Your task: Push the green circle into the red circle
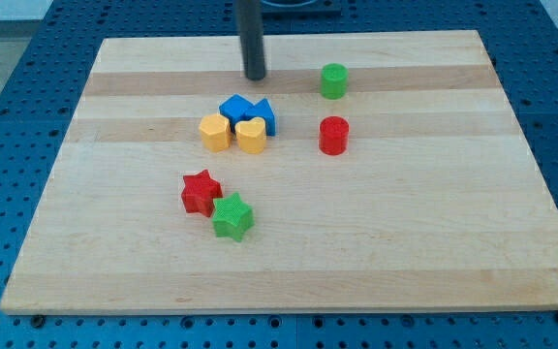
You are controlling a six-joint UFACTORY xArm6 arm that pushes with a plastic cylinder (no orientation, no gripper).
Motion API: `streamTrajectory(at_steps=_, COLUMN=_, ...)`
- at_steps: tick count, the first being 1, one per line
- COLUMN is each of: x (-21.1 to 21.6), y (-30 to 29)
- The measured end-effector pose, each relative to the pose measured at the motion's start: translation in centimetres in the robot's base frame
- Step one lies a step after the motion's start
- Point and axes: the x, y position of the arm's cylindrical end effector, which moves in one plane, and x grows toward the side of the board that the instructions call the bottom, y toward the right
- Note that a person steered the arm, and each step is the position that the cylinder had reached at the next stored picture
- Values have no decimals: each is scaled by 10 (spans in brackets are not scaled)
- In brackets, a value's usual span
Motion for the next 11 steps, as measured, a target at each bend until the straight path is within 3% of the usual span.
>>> streamTrajectory(at_steps=2, x=-8, y=90)
streamTrajectory(at_steps=4, x=0, y=96)
streamTrajectory(at_steps=9, x=164, y=66)
streamTrajectory(at_steps=11, x=114, y=67)
